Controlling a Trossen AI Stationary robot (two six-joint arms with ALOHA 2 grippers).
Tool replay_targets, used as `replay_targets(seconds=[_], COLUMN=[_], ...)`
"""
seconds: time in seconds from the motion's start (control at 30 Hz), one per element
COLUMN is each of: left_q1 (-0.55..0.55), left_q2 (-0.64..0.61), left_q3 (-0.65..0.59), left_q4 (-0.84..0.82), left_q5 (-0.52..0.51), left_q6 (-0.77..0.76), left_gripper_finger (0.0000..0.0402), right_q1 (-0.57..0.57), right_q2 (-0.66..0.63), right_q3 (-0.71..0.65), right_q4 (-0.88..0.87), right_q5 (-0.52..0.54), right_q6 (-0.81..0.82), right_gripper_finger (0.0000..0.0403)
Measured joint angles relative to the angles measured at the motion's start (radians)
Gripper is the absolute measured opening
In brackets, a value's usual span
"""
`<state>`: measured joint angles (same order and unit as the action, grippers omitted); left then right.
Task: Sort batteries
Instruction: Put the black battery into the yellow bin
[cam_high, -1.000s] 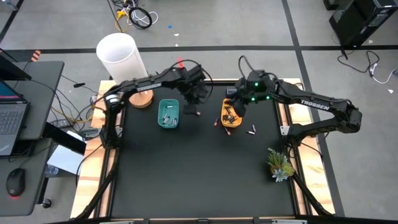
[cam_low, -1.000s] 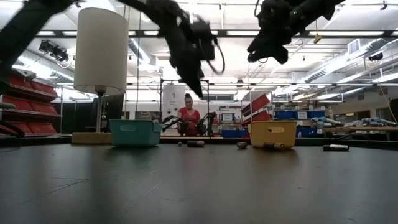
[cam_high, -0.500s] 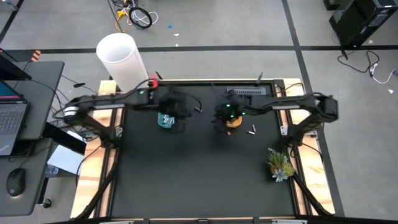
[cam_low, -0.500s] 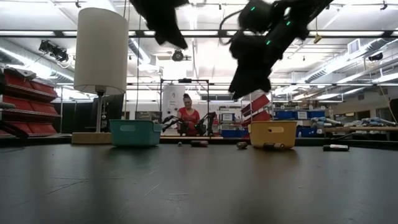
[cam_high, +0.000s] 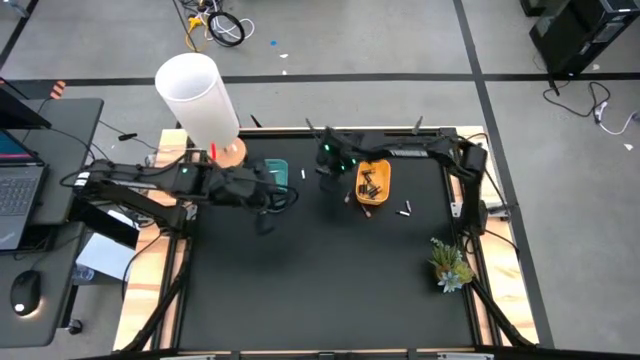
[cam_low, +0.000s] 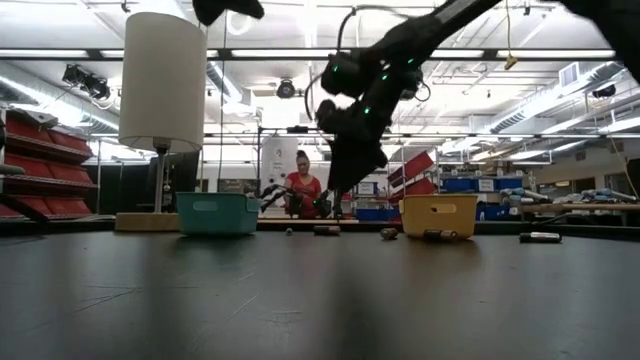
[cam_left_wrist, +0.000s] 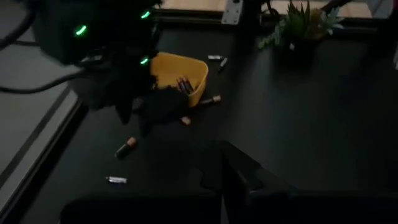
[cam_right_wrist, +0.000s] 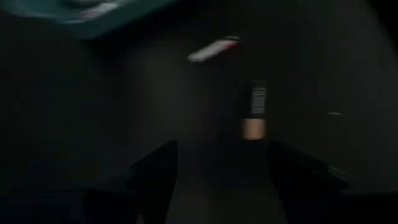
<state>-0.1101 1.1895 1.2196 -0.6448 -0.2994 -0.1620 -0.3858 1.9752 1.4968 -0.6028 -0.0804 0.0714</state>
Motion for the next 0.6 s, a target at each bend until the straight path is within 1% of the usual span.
replay_targets(seconds=[0.17, 0.27, 0.4, 0.6], left_q1=[-0.050, -0.084, -0.131, -0.169], left_q2=[-0.005, -0.005, -0.005, -0.005], left_q3=[0.000, 0.000, 0.000, 0.000], left_q4=[-0.004, -0.003, -0.009, -0.041], left_q5=[-0.074, -0.126, -0.209, -0.280], left_q6=[-0.044, -0.070, -0.087, -0.137], left_gripper_finger=[0.0006, 0.0006, 0.0006, 0.0007], right_q1=[-0.069, -0.088, -0.090, -0.076], right_q2=[0.135, 0.223, 0.301, 0.397], right_q3=[0.200, 0.317, 0.439, 0.583], right_q4=[-0.192, -0.318, -0.401, -0.505], right_q5=[0.004, 0.001, 0.001, -0.007], right_q6=[-0.044, -0.054, -0.088, -0.093], right_gripper_finger=[0.0249, 0.0244, 0.0239, 0.0238])
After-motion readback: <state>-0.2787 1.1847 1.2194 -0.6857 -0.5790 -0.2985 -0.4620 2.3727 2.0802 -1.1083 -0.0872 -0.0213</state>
